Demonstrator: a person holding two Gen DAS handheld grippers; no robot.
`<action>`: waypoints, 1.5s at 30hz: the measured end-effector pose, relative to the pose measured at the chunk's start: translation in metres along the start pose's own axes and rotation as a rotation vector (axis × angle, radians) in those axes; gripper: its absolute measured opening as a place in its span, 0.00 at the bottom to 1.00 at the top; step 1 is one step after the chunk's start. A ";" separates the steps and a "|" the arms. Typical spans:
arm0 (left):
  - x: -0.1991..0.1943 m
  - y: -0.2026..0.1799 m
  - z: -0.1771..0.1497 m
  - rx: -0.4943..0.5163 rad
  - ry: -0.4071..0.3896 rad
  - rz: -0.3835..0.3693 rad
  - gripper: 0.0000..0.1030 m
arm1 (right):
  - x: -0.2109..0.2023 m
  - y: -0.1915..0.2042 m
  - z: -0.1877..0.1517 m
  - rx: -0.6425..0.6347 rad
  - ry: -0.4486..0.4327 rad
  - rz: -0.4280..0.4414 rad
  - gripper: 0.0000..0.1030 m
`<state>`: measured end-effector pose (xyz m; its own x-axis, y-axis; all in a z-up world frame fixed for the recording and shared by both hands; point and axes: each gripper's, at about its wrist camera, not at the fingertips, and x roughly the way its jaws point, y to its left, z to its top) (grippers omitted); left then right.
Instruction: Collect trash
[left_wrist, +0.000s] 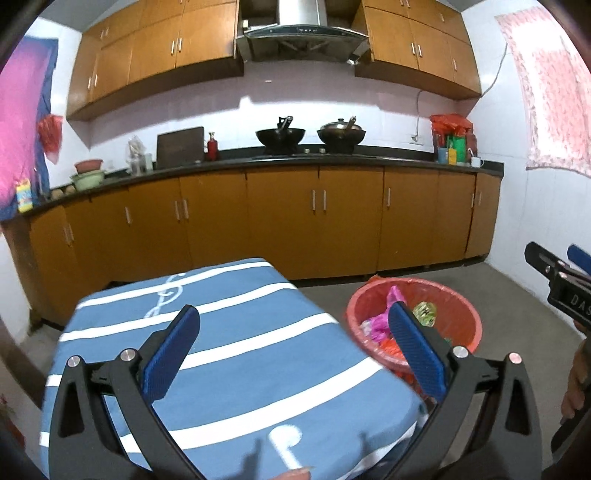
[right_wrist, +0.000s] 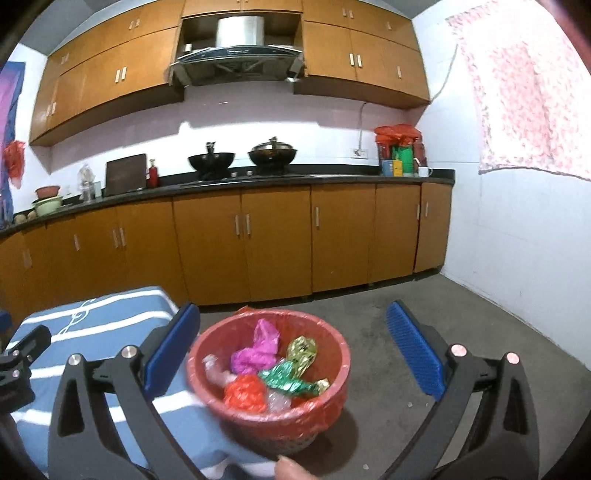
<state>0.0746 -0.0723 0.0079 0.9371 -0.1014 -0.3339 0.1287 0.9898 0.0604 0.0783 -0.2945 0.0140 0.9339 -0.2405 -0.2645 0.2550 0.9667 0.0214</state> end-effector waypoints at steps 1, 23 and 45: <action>-0.006 0.000 -0.003 0.010 -0.008 0.009 0.98 | -0.005 0.003 -0.002 -0.004 -0.002 0.003 0.96; -0.051 0.036 -0.038 -0.052 -0.015 0.051 0.98 | -0.068 0.052 -0.033 -0.098 -0.008 0.064 0.96; -0.059 0.051 -0.040 -0.094 -0.017 0.047 0.98 | -0.078 0.059 -0.033 -0.091 -0.016 0.065 0.96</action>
<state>0.0134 -0.0122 -0.0068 0.9470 -0.0554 -0.3164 0.0540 0.9985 -0.0131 0.0121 -0.2160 0.0040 0.9519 -0.1774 -0.2497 0.1703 0.9841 -0.0502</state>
